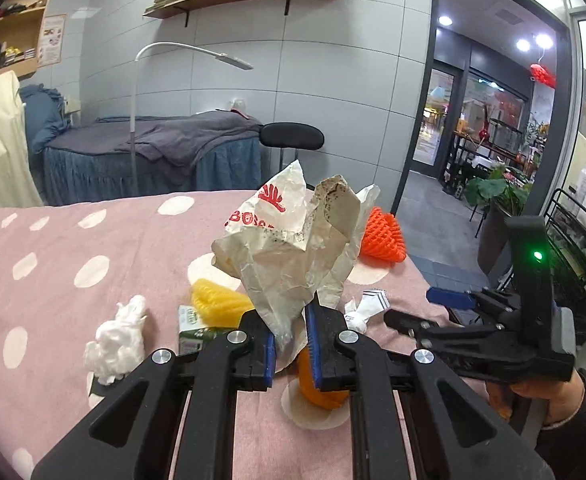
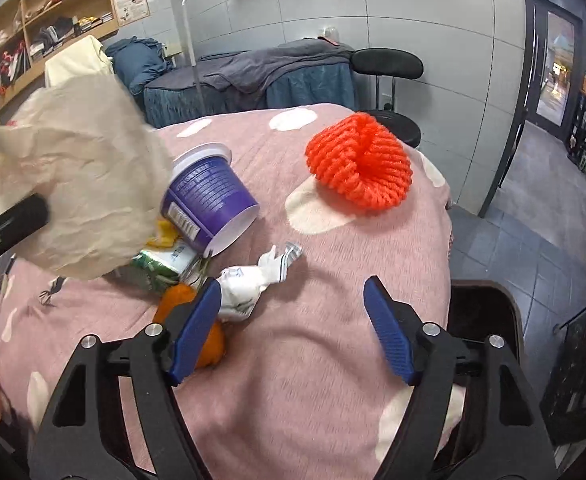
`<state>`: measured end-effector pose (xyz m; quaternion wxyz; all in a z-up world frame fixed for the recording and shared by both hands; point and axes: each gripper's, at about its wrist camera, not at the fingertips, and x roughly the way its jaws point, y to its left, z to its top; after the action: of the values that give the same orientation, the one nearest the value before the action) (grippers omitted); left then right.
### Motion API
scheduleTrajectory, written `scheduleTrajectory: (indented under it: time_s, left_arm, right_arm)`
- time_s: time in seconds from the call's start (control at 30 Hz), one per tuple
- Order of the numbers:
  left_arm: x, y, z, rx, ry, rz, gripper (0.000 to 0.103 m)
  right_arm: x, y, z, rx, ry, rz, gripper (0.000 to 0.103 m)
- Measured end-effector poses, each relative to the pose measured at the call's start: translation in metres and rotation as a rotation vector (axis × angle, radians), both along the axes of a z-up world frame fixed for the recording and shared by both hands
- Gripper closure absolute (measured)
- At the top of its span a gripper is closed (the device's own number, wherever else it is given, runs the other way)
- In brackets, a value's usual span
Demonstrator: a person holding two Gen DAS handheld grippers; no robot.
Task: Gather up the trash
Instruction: 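Grasp the orange mesh net with the right gripper while the left holds the paper bag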
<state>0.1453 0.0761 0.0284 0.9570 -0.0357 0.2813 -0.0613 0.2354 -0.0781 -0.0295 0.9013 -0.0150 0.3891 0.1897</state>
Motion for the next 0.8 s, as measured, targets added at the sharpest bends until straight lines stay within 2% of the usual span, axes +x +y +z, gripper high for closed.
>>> scheduleTrajectory:
  time_s: [0.2, 0.3, 0.37, 0.4, 0.43, 0.47, 0.63, 0.8]
  left_arm:
    - [-0.011, 0.006, 0.004, -0.024, -0.004, 0.011, 0.09]
    - [-0.013, 0.006, 0.004, -0.029, -0.001, 0.006, 0.09]
    - [-0.013, 0.005, 0.001, -0.032, 0.007, 0.007, 0.09]
    - [-0.014, 0.006, -0.001, -0.036, 0.012, 0.005, 0.09]
    - [-0.014, 0.006, -0.002, -0.041, 0.017, 0.003, 0.09]
    - [-0.013, 0.005, -0.004, -0.044, 0.022, 0.002, 0.09]
    - [-0.011, 0.001, -0.006, -0.051, 0.038, -0.015, 0.09]
    - [-0.012, -0.01, -0.007, -0.052, 0.039, -0.052, 0.09]
  right_arm:
    - [0.048, -0.008, 0.007, -0.033, -0.023, -0.081, 0.03]
    - [0.071, -0.01, 0.011, -0.054, -0.042, -0.108, 0.036]
    - [0.084, -0.01, 0.012, -0.072, -0.053, -0.125, 0.046]
    - [0.09, -0.009, 0.012, -0.079, -0.053, -0.129, 0.061]
    - [0.093, -0.008, 0.01, -0.082, -0.043, -0.123, 0.082]
    - [0.096, -0.007, 0.007, -0.079, -0.025, -0.109, 0.086]
    - [0.076, -0.008, 0.003, -0.041, -0.019, -0.077, 0.092]
    - [0.042, -0.03, 0.018, 0.025, -0.047, -0.081, 0.092]
